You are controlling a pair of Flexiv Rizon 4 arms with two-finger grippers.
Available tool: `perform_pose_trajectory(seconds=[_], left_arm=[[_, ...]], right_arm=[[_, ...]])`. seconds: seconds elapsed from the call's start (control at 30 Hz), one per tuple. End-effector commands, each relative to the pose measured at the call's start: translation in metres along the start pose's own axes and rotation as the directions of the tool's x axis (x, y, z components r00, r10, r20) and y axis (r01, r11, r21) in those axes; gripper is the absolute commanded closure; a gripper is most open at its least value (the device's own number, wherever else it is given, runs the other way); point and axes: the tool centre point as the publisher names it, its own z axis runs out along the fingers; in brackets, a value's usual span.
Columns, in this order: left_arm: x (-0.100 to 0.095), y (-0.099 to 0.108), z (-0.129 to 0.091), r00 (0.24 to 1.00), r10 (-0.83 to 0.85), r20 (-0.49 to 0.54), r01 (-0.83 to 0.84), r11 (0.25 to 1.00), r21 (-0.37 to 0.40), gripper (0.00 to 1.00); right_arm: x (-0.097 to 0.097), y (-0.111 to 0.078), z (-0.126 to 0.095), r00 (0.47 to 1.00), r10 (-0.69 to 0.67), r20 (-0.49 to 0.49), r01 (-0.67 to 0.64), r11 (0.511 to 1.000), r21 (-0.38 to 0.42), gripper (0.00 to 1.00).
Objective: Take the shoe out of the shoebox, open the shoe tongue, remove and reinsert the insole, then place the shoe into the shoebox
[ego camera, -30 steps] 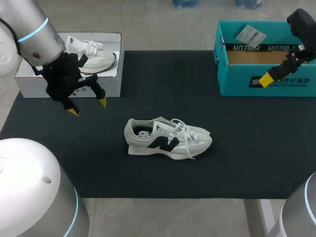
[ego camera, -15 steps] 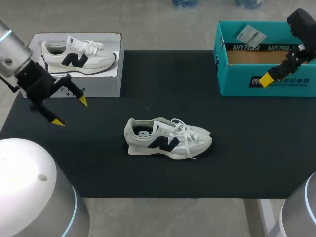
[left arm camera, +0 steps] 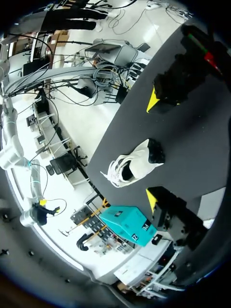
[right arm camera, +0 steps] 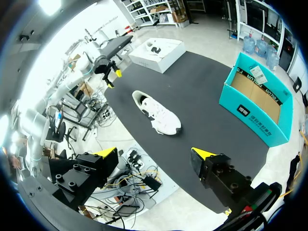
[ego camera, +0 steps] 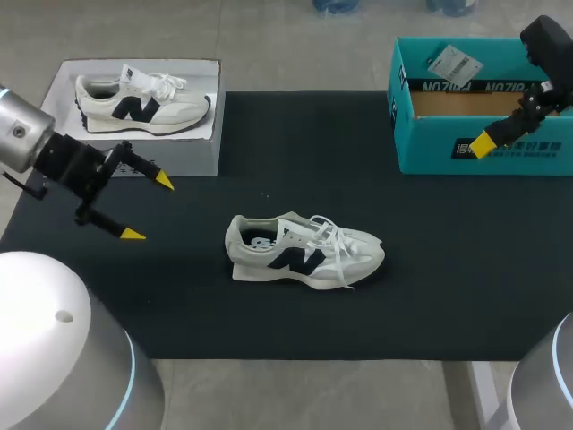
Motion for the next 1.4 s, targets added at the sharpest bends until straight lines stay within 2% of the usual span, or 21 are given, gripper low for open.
perform_pose_trajectory(seconds=[0.03, 0.3, 0.33, 0.53, 0.73, 0.93, 1.17, 1.4], left_arm=[[0.005, 0.006, 0.001, 0.994, -0.064, 0.088, 0.06, 0.997, 0.046, 0.0], [0.005, 0.006, 0.001, 0.994, -0.064, 0.088, 0.06, 0.997, 0.046, 0.0], [0.005, 0.009, 0.005, 0.988, -0.095, 0.122, 0.094, 0.995, 0.019, 0.0], [0.01, 0.026, 0.026, 0.949, -0.246, 0.195, 0.249, 0.968, 0.009, 0.0], [0.008, 0.041, 0.044, 0.923, -0.342, 0.174, 0.337, 0.94, 0.063, 0.0], [0.012, 0.052, 0.06, 0.92, -0.38, 0.097, 0.371, 0.924, 0.097, 0.0], [0.016, 0.068, 0.077, 0.909, -0.406, 0.091, 0.394, 0.911, 0.125, 0.0], [0.017, 0.085, 0.09, 0.894, -0.442, 0.07, 0.421, 0.883, 0.208, 0.0]], right_arm=[[-0.001, 0.002, 0.0, 1.0, 0.0, -0.001, 0.0, 1.0, 0.005, 0.0], [-0.001, 0.002, 0.0, 1.0, 0.0, -0.001, 0.0, 1.0, 0.005, 0.0], [-0.001, 0.002, 0.0, 1.0, 0.0, -0.001, 0.0, 1.0, 0.005, 0.0], [-0.001, 0.002, 0.0, 1.0, 0.0, -0.001, 0.0, 1.0, 0.005, 0.0], [-0.001, 0.002, 0.0, 1.0, 0.0, -0.001, 0.0, 1.0, 0.005, 0.0], [-0.001, 0.002, 0.0, 1.0, 0.0, -0.001, 0.0, 1.0, 0.005, 0.0], [-0.001, 0.002, 0.0, 1.0, 0.0, -0.001, 0.0, 1.0, 0.005, 0.0], [-0.001, 0.002, 0.0, 1.0, 0.0, -0.001, 0.0, 1.0, 0.005, 0.0]])
